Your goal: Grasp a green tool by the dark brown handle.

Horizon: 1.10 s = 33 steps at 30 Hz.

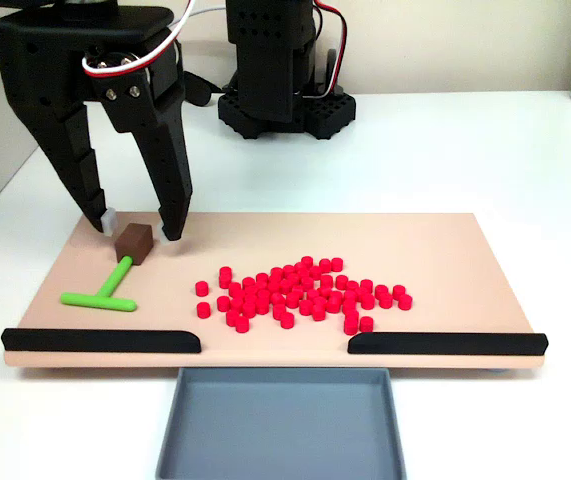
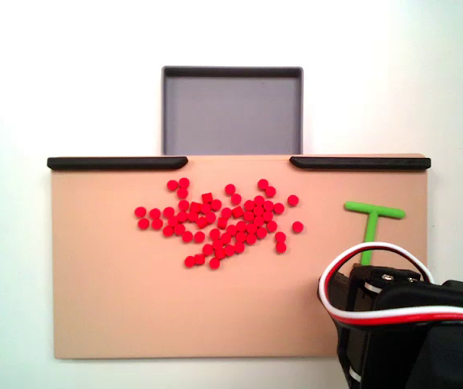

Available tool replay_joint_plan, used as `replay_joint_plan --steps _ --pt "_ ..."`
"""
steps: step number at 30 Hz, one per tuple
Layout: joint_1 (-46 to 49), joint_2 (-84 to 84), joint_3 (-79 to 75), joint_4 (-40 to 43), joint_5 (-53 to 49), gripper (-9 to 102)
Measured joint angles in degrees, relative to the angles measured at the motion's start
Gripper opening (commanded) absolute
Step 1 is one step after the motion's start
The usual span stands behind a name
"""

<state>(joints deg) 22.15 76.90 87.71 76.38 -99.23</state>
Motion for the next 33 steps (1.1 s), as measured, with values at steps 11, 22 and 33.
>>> replay_joint_plan --steps 11,22,33 --pt "0.0 -1.2 0.0 0.0 1.1 17" --pt "0.0 -1.7 0.0 -0.1 1.1 13" --pt "-1.0 -1.7 0.0 -0.2 1.1 0"
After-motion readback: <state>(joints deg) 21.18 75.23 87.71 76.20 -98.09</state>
